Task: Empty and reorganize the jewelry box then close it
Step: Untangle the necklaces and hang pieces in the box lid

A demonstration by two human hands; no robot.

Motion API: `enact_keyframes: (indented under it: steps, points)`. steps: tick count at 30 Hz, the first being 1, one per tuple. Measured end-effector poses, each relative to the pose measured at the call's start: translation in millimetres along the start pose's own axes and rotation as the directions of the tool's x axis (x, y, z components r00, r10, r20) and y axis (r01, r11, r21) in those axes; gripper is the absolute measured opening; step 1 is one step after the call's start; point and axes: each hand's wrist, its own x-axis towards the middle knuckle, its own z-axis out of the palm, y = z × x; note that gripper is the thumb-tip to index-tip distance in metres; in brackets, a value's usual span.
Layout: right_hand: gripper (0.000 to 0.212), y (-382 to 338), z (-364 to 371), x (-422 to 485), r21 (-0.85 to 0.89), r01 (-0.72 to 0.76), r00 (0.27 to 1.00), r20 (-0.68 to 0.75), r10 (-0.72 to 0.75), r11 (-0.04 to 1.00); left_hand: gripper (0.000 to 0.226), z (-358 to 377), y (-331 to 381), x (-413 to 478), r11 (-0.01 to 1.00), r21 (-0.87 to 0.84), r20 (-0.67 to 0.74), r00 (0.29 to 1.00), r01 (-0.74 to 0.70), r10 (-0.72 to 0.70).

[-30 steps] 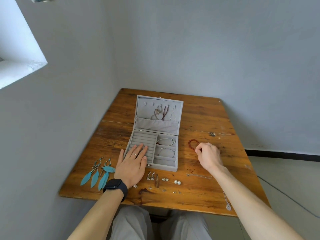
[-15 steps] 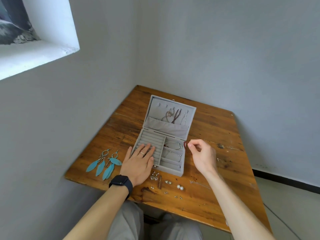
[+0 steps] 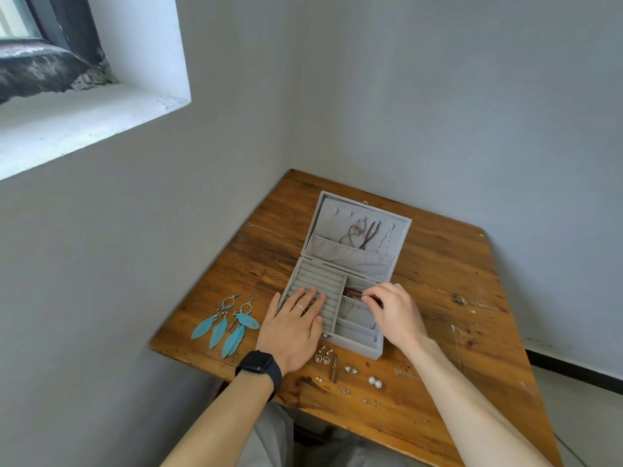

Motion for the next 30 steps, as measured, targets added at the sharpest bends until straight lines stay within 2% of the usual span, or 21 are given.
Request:
enact_keyframes:
  steps: [3,11,18,30]
  points:
    - [0.016,5,-1,3,0.028,-0.053,0.998,0.030,0.052,0.998,0.052,0,0,1,1.000,0.007,-0.007,1.000,0.001,-0.001]
    - [0.027,-2,3,12,-0.096,-0.142,0.986,0.079,0.150,0.985,0.052,0,1,1,1.000,-0.005,0.007,1.000,0.003,-0.003]
    - [0.034,-13,15,-17,-0.100,-0.069,0.997,0.024,0.071,0.993,0.052,0,0,1,1.000,0.001,0.008,1.000,0.004,-0.004]
    - [0.037,-7,26,-27,-0.065,-0.086,0.996,0.033,0.088,0.994,0.052,2,-1,0,1.000,0.003,0.021,1.000,-0.001,0.001]
